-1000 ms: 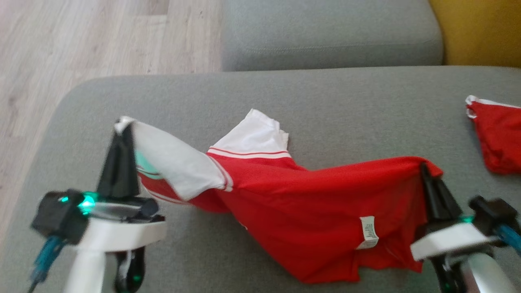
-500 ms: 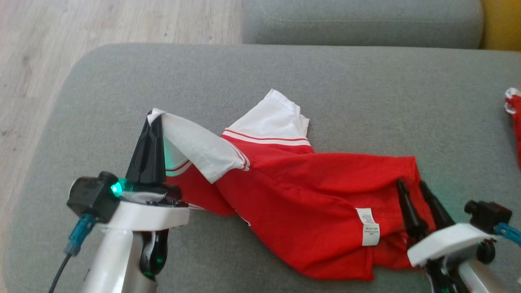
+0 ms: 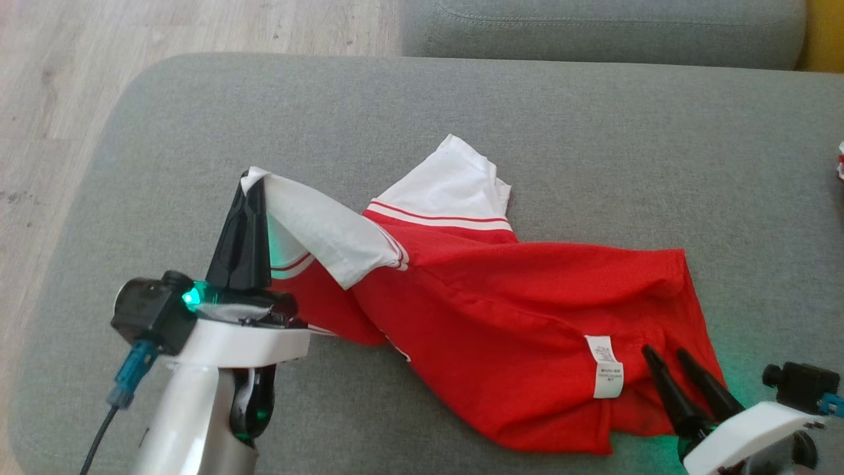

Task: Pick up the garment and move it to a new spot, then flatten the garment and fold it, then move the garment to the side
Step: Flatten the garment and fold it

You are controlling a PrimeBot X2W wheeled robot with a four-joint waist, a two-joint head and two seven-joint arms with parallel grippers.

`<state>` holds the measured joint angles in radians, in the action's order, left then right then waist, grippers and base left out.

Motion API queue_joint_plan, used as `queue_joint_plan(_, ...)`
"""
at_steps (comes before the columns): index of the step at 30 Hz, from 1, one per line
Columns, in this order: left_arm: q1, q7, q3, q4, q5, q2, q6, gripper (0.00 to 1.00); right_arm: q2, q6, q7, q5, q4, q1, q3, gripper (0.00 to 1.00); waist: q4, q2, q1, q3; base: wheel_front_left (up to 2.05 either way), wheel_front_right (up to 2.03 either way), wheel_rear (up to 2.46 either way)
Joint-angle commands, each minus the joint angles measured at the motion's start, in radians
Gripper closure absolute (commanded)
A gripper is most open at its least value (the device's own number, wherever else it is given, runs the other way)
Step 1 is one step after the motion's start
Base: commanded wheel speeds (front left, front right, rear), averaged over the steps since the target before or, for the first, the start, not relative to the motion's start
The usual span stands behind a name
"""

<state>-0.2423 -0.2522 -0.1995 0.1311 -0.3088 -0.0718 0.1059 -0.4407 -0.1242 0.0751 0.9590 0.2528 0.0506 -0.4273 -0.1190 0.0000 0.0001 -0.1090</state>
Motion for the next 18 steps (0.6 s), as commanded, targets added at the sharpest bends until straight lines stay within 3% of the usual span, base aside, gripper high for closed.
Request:
queue_joint_plan(1,-0.042,-0.009,0.032,-0.036,0.008,-0.002,0.006,1.0,-0.024,-0.007,-0.012,-0.008,-0.018,-0.001,0.004,0.0,0.0,0.0,-0.0001,-0.001,0.0,0.0,0.0)
queue_joint_plan(17,-0.045,-0.009,0.039,-0.041,0.019,0.007,0.014,1.0,0.003,-0.007,-0.044,0.005,0.005,-0.047,0.02,0.0,-0.019,0.0,-0.0001,-0.012,0.0,0.0,0.0)
queue_joint_plan(18,-0.045,-0.009,0.04,-0.041,0.019,0.008,0.014,1.0,0.002,-0.007,-0.044,0.006,0.006,-0.051,0.018,0.05,-0.021,0.0,-0.0001,-0.013,0.0,0.0,0.0)
